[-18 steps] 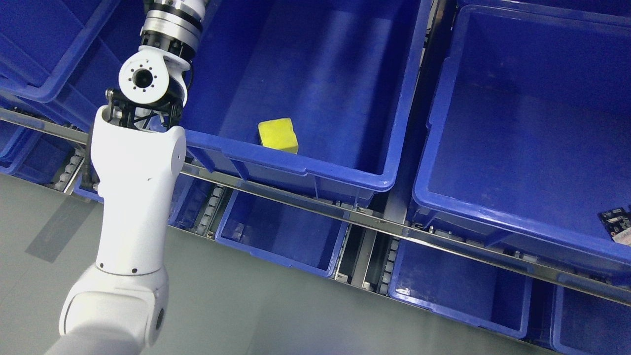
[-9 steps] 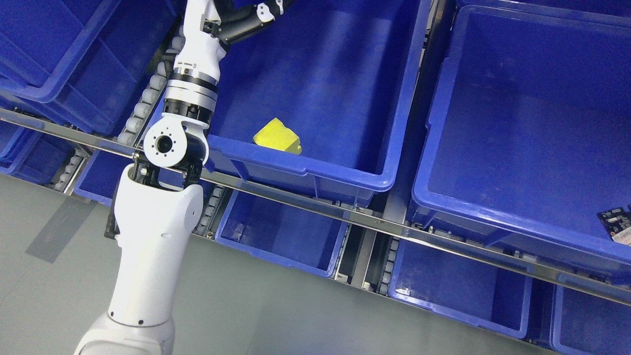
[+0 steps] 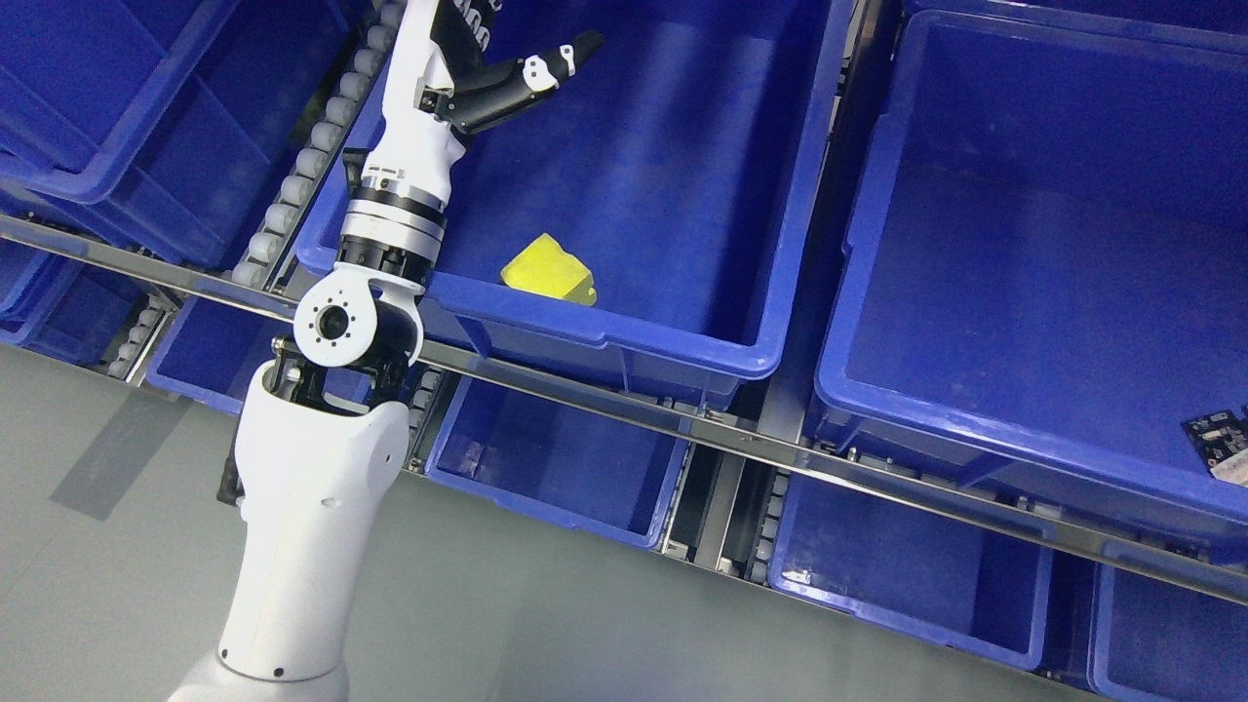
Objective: Move yellow foam block to right shelf middle
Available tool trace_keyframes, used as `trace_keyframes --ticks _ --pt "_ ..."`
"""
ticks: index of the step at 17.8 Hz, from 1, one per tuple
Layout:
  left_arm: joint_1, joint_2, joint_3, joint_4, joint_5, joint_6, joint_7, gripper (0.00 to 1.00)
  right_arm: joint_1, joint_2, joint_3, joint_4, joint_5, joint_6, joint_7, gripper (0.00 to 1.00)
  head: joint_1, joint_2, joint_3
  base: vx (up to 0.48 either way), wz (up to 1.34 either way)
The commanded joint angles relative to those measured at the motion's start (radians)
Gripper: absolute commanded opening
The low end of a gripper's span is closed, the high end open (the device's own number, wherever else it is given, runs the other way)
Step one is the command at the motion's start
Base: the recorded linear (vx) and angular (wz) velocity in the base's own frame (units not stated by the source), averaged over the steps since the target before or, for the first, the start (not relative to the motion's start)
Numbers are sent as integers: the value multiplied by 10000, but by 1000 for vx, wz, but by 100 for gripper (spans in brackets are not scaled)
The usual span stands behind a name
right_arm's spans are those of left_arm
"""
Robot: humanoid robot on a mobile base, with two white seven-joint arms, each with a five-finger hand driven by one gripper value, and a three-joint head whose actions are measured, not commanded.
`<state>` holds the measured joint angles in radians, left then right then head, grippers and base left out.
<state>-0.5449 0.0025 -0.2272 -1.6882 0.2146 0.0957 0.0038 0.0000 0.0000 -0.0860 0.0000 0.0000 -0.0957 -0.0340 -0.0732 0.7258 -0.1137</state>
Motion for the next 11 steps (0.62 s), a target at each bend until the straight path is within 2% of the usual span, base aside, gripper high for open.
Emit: trace_keyframes --ticks 1,11 --pt "-120 149 64 -329 109 485 -8 100 15 -175 1 -175 31 6 3 100 0 0 0 0 0" --pt "-120 149 140 -329 109 439 -8 100 15 -175 1 -175 31 6 3 100 0 1 0 0 0"
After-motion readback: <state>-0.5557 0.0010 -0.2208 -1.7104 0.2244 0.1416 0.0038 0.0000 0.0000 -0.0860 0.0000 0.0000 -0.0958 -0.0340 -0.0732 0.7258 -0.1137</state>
